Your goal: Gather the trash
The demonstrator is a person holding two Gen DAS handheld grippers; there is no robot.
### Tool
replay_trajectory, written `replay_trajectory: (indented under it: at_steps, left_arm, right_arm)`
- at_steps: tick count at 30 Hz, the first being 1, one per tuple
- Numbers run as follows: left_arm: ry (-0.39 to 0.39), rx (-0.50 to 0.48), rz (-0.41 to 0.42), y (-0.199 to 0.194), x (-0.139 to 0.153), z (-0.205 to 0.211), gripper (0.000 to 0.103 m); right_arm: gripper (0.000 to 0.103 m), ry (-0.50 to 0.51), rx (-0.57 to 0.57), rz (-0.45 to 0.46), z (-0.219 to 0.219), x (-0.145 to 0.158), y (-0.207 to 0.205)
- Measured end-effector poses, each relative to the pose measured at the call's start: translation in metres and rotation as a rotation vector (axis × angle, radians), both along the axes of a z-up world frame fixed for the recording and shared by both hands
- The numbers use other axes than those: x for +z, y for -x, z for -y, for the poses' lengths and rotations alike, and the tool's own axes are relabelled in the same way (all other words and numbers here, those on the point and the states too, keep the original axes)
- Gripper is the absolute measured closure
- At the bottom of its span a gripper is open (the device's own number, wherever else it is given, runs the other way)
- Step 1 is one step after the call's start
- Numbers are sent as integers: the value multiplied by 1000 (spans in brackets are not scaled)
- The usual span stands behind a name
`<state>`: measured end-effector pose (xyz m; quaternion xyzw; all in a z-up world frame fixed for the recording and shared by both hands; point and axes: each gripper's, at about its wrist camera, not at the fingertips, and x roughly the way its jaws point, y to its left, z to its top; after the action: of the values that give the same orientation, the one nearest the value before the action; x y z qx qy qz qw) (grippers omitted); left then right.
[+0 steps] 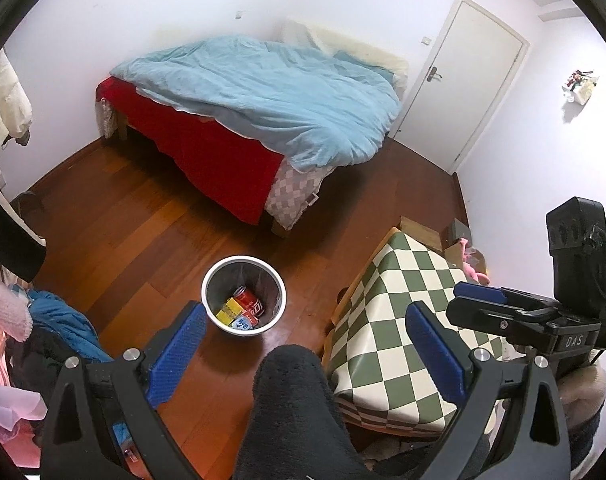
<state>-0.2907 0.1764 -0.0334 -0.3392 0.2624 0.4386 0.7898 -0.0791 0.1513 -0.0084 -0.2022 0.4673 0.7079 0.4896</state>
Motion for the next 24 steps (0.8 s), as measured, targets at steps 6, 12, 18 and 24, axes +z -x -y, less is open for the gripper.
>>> replay_trajectory:
  at_steps: [6, 12, 18, 24]
  left_arm:
    - [-1, 1, 6, -1, 2, 3, 2]
    - [-8, -6, 10, -2, 5, 3, 2]
    - [-7, -8, 12, -3, 6, 4, 2]
    - [-4, -12, 15, -3, 7, 3, 2]
  right_arm:
    - [0, -4, 17, -7, 4, 5, 3]
    - [0, -8, 23, -11, 5, 7, 2]
    - [0, -2, 25, -13, 6, 10, 2]
    - [0, -6, 27, -13, 6, 12, 3]
